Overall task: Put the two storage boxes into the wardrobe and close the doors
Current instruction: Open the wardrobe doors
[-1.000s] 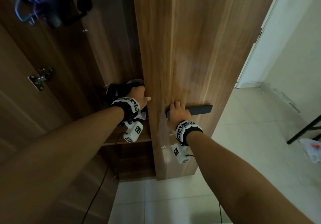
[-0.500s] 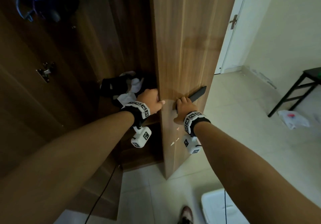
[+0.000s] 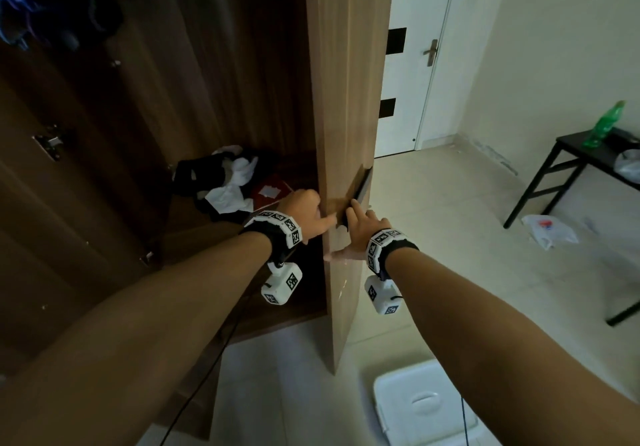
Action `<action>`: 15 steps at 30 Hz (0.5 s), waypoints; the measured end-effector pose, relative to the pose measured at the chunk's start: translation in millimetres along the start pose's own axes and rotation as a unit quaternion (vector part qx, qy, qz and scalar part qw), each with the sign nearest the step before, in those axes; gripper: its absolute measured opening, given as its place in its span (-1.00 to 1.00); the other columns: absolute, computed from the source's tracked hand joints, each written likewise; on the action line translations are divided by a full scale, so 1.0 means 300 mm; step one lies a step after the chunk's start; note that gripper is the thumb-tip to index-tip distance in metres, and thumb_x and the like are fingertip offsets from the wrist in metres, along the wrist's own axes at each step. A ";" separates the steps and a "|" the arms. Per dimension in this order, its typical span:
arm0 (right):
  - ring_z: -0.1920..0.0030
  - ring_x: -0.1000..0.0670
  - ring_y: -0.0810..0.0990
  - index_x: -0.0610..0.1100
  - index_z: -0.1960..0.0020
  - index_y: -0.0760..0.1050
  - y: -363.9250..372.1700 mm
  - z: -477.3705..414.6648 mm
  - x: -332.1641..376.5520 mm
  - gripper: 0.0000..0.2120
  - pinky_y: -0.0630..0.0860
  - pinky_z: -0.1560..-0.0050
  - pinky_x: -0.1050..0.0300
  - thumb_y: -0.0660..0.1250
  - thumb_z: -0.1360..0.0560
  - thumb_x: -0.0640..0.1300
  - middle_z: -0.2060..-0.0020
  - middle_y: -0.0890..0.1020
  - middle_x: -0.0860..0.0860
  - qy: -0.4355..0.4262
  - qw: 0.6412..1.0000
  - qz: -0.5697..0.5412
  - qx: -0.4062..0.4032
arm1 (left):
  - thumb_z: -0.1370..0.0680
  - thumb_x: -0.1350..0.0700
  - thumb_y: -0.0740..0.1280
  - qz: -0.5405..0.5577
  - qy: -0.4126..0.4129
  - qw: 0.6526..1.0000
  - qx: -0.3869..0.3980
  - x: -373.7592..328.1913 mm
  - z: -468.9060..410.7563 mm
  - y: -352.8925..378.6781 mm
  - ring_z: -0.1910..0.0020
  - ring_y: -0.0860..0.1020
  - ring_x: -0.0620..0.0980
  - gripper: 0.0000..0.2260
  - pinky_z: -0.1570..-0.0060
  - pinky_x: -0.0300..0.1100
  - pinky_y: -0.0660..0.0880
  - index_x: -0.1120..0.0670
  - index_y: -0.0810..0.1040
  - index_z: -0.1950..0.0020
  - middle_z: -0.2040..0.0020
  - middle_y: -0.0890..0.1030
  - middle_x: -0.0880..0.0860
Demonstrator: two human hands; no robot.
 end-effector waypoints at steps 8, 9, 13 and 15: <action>-0.41 -0.15 0.42 -0.10 -0.48 0.23 0.046 0.079 -0.230 0.00 0.51 -0.23 -0.16 0.32 -0.27 0.51 -0.63 0.02 -0.02 -0.047 0.994 -0.043 -0.084 | -0.49 -0.15 0.27 -0.063 0.035 0.997 -0.017 -0.286 0.035 0.159 0.53 0.62 -0.02 -0.64 0.44 -0.14 0.63 0.08 0.56 0.35 0.48 0.61 0.02; -0.40 -0.14 0.44 -0.08 -0.50 0.22 0.052 0.091 -0.266 -0.04 0.53 -0.22 -0.16 0.37 -0.29 0.44 -0.63 0.02 -0.01 -0.055 0.993 -0.065 -0.086 | -0.49 -0.16 0.26 -0.076 0.045 0.996 -0.029 -0.329 0.032 0.184 0.53 0.60 -0.03 -0.62 0.45 -0.18 0.59 0.08 0.54 0.36 0.49 0.59 0.00; -0.32 -0.12 0.53 0.00 -0.58 0.12 0.068 0.150 -0.392 -0.05 0.60 -0.13 -0.13 0.45 -0.32 0.21 -0.60 0.15 0.03 -0.052 0.985 -0.135 -0.098 | -0.48 -0.20 0.21 -0.134 0.108 0.983 -0.060 -0.500 -0.004 0.253 0.56 0.49 -0.08 -0.57 0.50 -0.29 0.31 0.05 0.42 0.47 0.55 0.47 -0.05; -0.23 -0.12 0.59 0.00 -0.58 0.09 0.073 0.170 -0.449 -0.07 0.62 -0.10 -0.11 0.46 -0.35 0.14 -0.53 0.33 -0.01 -0.029 0.983 -0.156 -0.093 | -0.47 -0.22 0.19 -0.156 0.115 0.979 -0.065 -0.567 -0.033 0.285 0.53 0.48 -0.05 -0.57 0.48 -0.27 0.32 0.05 0.42 0.46 0.53 0.46 -0.05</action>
Point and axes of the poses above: each hand's wrist, its own z-axis away from the middle knuckle, its own y-axis out of the palm, x = y × z, the point moved 6 cm from there along -z, towards the middle knuckle
